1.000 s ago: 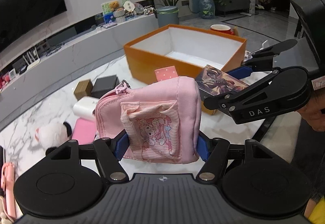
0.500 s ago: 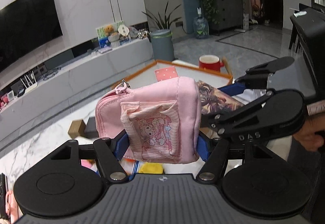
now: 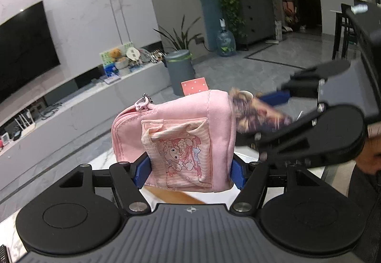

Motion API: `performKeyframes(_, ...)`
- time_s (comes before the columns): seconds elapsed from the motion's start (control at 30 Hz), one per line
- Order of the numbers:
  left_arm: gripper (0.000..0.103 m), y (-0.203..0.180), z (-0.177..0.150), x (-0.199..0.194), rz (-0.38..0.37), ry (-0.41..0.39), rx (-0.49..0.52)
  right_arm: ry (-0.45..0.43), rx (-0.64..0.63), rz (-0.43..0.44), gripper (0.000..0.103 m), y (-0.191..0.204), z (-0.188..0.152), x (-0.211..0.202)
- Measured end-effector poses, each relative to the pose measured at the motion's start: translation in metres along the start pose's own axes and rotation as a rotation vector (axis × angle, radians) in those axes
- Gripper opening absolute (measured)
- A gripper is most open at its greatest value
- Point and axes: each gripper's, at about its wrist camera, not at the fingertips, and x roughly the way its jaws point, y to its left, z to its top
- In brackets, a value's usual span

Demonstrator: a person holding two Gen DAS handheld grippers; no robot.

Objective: Organize objects
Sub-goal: 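Lift the pink backpack with the left tool while the right tool carries the card box to the orange box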

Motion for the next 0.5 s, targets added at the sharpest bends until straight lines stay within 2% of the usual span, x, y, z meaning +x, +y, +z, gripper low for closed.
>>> performKeyframes(0.3,0.077,-0.012,-0.001,0.059,-0.078,0.092,0.113,0.039,0.01,-0.065,0.06,-0.053,0.011,0.042)
performKeyframes(0.5,0.077,-0.01,-0.004,0.097,-0.099,0.186,0.22,0.098,0.006,-0.059,0.06,-0.07,0.006,0.077)
